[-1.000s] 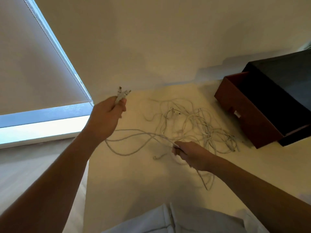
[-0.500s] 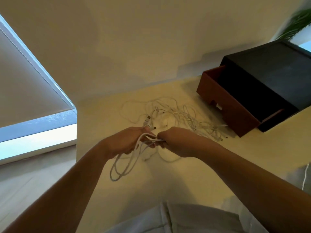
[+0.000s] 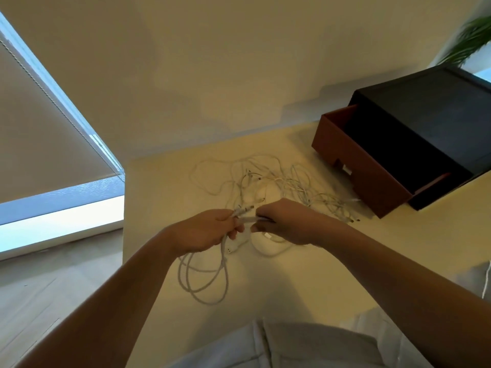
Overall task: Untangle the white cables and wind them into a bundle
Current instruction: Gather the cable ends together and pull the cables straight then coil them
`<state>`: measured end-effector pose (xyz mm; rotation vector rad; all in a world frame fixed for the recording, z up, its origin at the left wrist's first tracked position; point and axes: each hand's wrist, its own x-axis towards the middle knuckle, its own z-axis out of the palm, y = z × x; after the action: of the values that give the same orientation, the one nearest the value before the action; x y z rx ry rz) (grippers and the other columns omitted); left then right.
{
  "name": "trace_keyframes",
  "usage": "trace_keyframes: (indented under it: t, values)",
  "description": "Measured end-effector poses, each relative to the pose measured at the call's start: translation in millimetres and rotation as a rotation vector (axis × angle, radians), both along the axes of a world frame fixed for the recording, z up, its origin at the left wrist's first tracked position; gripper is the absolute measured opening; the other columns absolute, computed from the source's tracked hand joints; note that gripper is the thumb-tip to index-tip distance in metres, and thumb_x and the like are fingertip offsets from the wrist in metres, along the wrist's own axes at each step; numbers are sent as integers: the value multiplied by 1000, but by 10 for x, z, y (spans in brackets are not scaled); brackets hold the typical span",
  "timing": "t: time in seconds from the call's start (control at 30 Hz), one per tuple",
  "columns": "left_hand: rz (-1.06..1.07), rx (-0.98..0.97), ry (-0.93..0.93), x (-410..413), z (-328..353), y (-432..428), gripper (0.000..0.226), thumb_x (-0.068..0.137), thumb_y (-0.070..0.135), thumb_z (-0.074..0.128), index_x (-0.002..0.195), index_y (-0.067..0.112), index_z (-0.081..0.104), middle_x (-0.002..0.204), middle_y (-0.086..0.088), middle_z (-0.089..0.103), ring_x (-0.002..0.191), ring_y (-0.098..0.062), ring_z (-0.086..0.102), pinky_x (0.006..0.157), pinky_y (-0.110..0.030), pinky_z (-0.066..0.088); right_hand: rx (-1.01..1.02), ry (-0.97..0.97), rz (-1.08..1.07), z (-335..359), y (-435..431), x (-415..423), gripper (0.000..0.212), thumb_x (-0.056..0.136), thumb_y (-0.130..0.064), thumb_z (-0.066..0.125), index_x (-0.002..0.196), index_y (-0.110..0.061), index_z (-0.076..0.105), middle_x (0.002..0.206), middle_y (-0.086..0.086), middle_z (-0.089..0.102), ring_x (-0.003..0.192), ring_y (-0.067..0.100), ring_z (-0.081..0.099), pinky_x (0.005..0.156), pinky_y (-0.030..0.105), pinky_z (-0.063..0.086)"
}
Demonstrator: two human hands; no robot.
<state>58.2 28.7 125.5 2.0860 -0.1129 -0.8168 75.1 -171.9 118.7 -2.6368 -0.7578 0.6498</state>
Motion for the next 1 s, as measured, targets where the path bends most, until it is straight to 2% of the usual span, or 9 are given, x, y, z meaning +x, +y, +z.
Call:
trace_keyframes:
  t: [0.1, 0.27, 0.33, 0.47, 0.6, 0.7, 0.8, 0.9, 1.0]
  values:
    - [235, -77, -38, 121, 66, 168, 25, 103, 24, 41, 86, 20, 60, 72, 7, 48, 44, 1, 34, 38, -11, 24, -56, -27, -97, -5, -180, 96, 29, 98, -43, 45, 87, -17, 52, 73, -2, 52, 71, 17, 50, 61, 32, 36]
    - [605, -306, -160, 347, 403, 557, 30, 103, 23, 38, 79, 22, 55, 64, 8, 44, 41, 0, 31, 37, -11, 20, -58, -170, -360, -51, -669, 324, 27, 99, -40, 43, 93, -16, 53, 78, 4, 59, 83, 28, 59, 76, 40, 44]
    - [646, -375, -227, 385, 504, 657, 31, 103, 23, 38, 79, 21, 56, 60, 11, 46, 45, -3, 31, 36, -12, 22, -24, -252, -429, -35, -810, 418, 25, 100, -33, 42, 94, -13, 56, 86, 8, 65, 83, 30, 60, 74, 40, 48]
    - [733, -428, -286, 421, 562, 639, 31, 101, 20, 37, 76, 21, 56, 54, 12, 45, 44, -4, 29, 35, -13, 21, 45, -408, -557, 104, -918, 496, 20, 100, -24, 38, 93, -16, 55, 78, -7, 59, 74, 24, 59, 60, 33, 44]
    - [790, -336, -238, 433, 499, 559, 24, 94, 18, 42, 74, 20, 56, 54, 8, 42, 42, -5, 30, 36, -14, 20, 164, -457, -679, 169, -931, 495, 30, 100, -41, 35, 93, -18, 54, 76, 5, 61, 71, 25, 58, 62, 40, 47]
    - [822, -315, -190, 430, 443, 556, 24, 90, 18, 43, 71, 18, 56, 48, 10, 42, 41, -5, 30, 35, -12, 21, 163, -378, -659, 221, -916, 384, 54, 94, -62, 30, 89, -14, 55, 73, 5, 61, 69, 22, 57, 64, 39, 46]
    - [852, -340, -171, 417, 416, 554, 26, 90, 18, 41, 68, 16, 54, 45, 10, 41, 37, -4, 29, 34, -10, 20, 297, -348, -718, 198, -929, 255, 64, 96, -61, 23, 83, -15, 66, 77, 4, 63, 72, 13, 56, 71, 36, 41]
    - [856, -335, -166, 421, 394, 521, 30, 93, 27, 43, 66, 18, 53, 47, 9, 41, 39, -4, 31, 35, -10, 22, 376, -632, -664, 122, -980, 228, 52, 100, -47, 36, 71, -19, 70, 68, -5, 53, 71, 17, 54, 63, 31, 34]
    - [841, -296, -182, 443, 371, 478, 37, 95, 42, 46, 65, 21, 52, 53, 8, 41, 44, -6, 31, 40, -17, 23, 451, -886, -587, 133, -973, 226, 31, 95, -34, 54, 83, -13, 75, 73, -1, 45, 73, 12, 40, 68, 29, 30]
